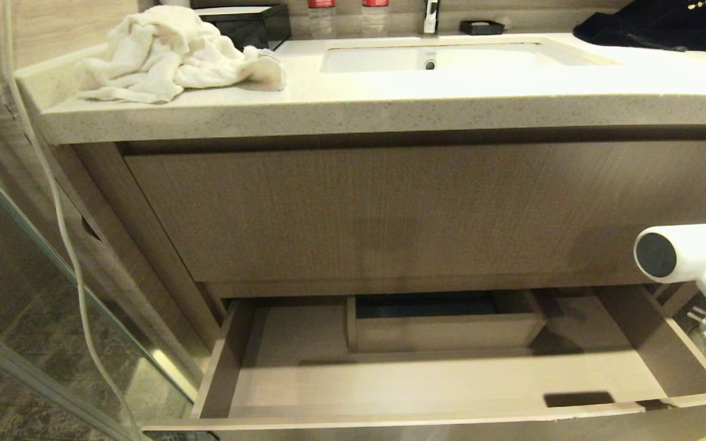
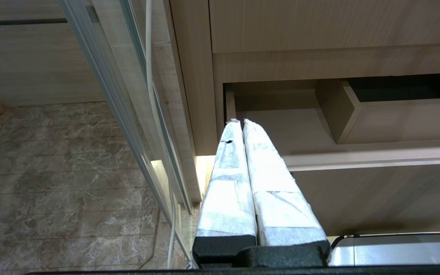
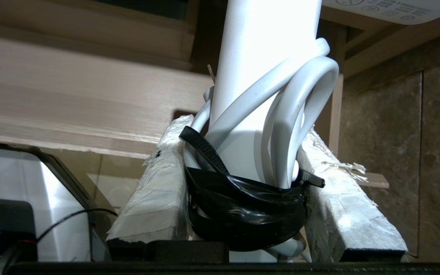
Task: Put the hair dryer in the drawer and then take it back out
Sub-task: Place it on the countertop
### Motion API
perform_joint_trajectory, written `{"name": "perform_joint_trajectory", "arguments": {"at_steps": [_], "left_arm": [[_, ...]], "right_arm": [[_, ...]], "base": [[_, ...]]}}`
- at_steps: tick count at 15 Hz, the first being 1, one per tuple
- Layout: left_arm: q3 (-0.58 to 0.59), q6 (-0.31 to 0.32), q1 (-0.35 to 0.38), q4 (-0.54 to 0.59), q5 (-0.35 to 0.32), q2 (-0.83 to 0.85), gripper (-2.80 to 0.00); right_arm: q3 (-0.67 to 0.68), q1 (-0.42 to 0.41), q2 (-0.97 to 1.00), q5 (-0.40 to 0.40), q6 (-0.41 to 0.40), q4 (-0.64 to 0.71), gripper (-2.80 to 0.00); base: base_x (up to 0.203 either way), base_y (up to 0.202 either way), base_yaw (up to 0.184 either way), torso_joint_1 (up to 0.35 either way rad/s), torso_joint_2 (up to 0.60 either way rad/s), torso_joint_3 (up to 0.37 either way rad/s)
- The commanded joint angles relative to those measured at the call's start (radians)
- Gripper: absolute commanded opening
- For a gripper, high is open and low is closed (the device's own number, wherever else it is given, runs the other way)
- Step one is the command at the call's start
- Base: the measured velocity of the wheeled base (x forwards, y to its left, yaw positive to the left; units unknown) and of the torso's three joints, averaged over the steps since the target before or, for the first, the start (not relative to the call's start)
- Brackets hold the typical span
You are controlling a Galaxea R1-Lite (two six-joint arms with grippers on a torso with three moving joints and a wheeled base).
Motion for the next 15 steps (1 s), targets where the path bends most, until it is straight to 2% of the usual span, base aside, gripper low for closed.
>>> {"name": "perform_joint_trajectory", "arguments": {"at_steps": [1, 15], "left_arm": [[0.002, 0.0, 0.0, 0.0, 0.0, 0.002, -2.8], [0.002, 0.0, 0.0, 0.0, 0.0, 0.002, -2.8]], "right_arm": [[-0.004, 0.023, -0.02, 0.003, 0.012, -0.003, -2.8], [0.013, 0.071, -0.141, 0.001, 0.024, -0.002, -2.8]], "base": [[0.0, 0.0, 0.0, 0.0, 0.0, 0.0], [0.0, 0.0, 0.0, 0.0, 0.0, 0.0]]}}
